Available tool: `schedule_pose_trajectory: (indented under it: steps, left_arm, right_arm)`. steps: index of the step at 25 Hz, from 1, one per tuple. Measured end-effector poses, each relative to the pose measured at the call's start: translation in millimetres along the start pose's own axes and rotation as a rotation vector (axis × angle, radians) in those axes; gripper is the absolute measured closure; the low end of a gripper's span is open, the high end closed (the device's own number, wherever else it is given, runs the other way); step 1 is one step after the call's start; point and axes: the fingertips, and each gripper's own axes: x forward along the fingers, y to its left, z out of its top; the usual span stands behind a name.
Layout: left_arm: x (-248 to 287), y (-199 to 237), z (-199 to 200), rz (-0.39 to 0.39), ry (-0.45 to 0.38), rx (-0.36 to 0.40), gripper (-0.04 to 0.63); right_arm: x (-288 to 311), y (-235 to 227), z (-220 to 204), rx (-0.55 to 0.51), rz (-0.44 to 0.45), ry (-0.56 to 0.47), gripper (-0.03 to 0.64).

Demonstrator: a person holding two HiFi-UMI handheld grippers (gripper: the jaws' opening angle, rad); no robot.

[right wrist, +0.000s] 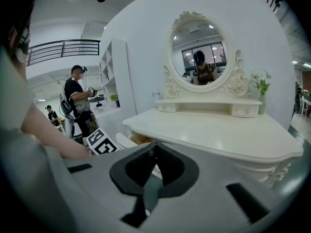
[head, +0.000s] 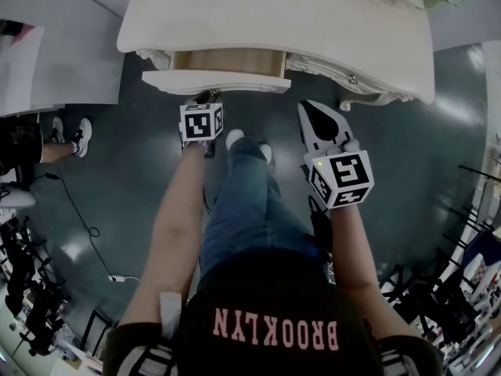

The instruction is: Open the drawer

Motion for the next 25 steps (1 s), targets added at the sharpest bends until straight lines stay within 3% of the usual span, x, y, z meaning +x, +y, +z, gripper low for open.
schedule_pose_trajectory:
  steps: [13,25]
  left_arm:
    - [-24.8,-4.5,-36.7,-0.038,0.01,0.008,0.477]
    - [-45.8,-12.3,-77.5,-0.069,0.036,0.026,0.477]
  right_arm:
    - [-12.6,36.4,-7.1,-0.022,0.011,-0.003,0.62]
    - [-57.4,82.0,-25.5,-0.028,-0.041,-0.005,0.62]
